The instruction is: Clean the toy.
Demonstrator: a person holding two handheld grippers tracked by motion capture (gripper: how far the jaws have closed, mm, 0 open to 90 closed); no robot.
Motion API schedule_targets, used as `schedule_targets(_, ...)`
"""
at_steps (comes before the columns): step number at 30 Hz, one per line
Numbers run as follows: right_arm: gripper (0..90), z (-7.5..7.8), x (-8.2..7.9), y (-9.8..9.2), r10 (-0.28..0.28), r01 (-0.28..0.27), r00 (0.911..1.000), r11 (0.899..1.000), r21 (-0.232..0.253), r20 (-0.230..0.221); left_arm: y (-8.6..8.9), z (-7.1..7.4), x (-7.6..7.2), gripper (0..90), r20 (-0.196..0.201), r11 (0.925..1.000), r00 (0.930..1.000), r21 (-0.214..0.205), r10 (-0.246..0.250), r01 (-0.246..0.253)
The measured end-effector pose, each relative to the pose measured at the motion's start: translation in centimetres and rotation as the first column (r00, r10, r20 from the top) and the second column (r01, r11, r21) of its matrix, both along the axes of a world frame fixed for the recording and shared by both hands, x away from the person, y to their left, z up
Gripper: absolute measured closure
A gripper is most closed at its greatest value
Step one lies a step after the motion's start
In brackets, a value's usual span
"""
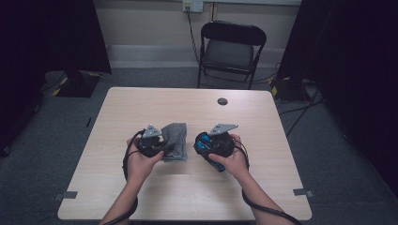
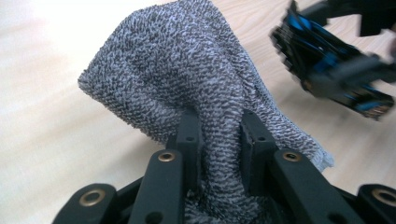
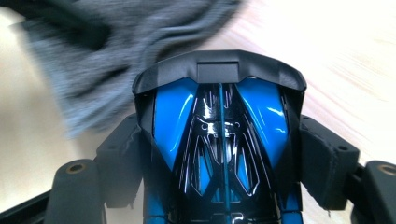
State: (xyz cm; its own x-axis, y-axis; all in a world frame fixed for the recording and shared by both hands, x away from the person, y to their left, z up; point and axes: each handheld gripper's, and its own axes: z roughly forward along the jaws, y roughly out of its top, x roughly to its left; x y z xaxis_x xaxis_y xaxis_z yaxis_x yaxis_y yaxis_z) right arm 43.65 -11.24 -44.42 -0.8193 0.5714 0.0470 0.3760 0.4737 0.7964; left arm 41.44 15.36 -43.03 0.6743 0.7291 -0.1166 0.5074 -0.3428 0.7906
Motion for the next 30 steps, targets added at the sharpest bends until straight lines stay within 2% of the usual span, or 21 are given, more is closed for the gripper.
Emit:
schedule_targets(2, 25.3, 0.3, -0.6, 0.1, 0.016, -0.016, 0.9998, 1.0, -0.006, 0.008, -0.8, 0.5, 0.4, 73.0, -0.003, 0.9983, 0.9984, 0.013, -0.057, 0.057)
schedule_targets(5, 25.3, 0.6, -1.2, 0.1, 0.035, -0.035, 0.9994, 0.999, 0.005, 0.006, -1.8, 0.9, 0.5, 72.9, -0.007, 0.9941, 0.9943, 0.016, -0.107, 0.107)
schedule_targets(9, 25.3, 0.9, -1.5, 0.1, 0.033, -0.033, 0.9993, 0.999, -0.015, 0.017, -2.7, 1.3, 0.5, 73.1, -0.003, 0.9905, 0.9908, 0.025, -0.135, 0.135)
schedule_targets(11, 25.3, 1.1, -1.5, -0.1, 0.031, -0.031, 0.9994, 0.999, -0.012, 0.014, -2.9, 1.3, 0.4, 74.7, -0.014, 0.9866, 0.9868, 0.021, -0.161, 0.162)
schedule_targets(15, 25.3, 1.5, -1.3, -0.3, 0.022, -0.022, 0.9997, 0.999, -0.025, 0.007, -3.0, 1.3, 0.2, 75.2, -0.01, 0.9839, 0.9839, 0.005, -0.178, 0.178)
schedule_targets(16, 25.3, 1.5, -1.2, -0.4, 0.021, -0.021, 0.9998, 0.999, -0.027, 0.006, -3.1, 1.3, -0.1, 75.3, -0.002, 0.9802, 0.9802, -0.001, -0.198, 0.198)
schedule_targets(20, 25.3, 1.8, -0.8, -0.6, -0.002, 0.002, 1.0, 1.0, -0.031, 0.001, -3.2, 1.2, -0.5, 75.6, 0.001, 0.9736, 0.9739, -0.025, -0.227, 0.227)
schedule_targets(25, 25.3, 1.9, -0.4, -0.8, -0.014, 0.014, 0.9999, 0.999, -0.047, -0.004, -3.3, 1.0, -1.0, 75.5, 0.013, 0.9676, 0.968, -0.031, -0.25, 0.251)
schedule_targets(30, 25.3, 1.8, 0.0, -1.1, -0.036, 0.035, 0.9993, 0.998, -0.049, -0.013, -3.5, 1.0, -1.5, 75.6, 0.016, 0.958, 0.9589, -0.042, -0.283, 0.284)
